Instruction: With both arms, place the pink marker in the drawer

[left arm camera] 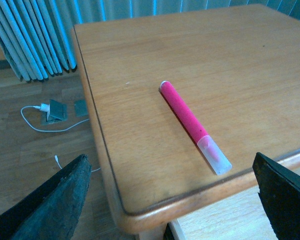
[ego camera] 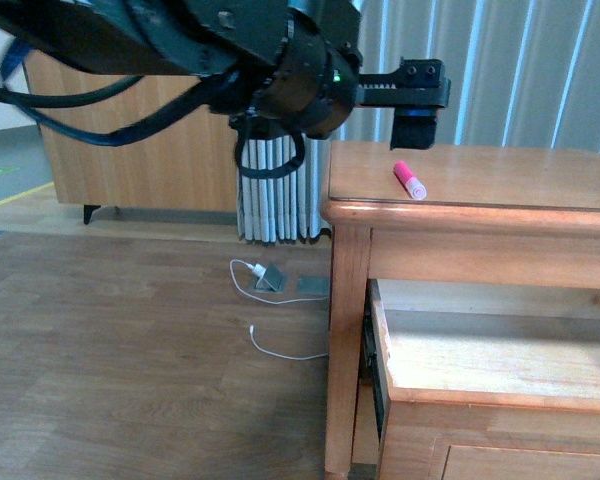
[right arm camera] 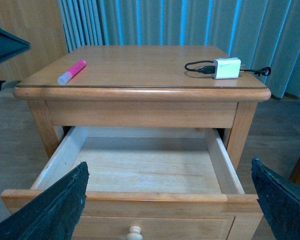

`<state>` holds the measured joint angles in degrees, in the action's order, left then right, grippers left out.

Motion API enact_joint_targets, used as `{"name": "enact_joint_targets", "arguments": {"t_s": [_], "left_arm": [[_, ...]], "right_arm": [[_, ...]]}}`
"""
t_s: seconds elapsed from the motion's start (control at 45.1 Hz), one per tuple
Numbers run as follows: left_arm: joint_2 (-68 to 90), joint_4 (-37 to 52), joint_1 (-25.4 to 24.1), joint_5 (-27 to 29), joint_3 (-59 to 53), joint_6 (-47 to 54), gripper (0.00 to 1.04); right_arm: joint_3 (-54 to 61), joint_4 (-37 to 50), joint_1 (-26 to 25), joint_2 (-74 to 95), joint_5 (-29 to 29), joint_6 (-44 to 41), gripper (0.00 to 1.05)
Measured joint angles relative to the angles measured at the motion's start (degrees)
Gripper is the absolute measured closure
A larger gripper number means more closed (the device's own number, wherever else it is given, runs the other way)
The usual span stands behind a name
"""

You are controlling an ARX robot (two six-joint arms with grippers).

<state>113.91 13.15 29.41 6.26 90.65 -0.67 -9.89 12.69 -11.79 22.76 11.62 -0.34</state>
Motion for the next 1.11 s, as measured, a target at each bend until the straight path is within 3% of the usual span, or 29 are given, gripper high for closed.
{"name": "enact_joint_targets", "arguments": {"t_s": [0.377,0.843,1.11], "left_arm": [[17.07,-13.35,2.86,2.93,24.41,0.94,0.06],[24.87,-27.98,4.35,6.97,39.08,4.76,0.06],[25.27,-29.73,4.35,7.43,40.39,6.25,0.4]], "right_arm": [[0.0,0.0,0.0,0.0,0.0,0.0,0.08],[0.0,0.0,0.0,0.0,0.0,0.0,0.08],[0.0,0.0,0.0,0.0,0.0,0.0,0.08]]}}
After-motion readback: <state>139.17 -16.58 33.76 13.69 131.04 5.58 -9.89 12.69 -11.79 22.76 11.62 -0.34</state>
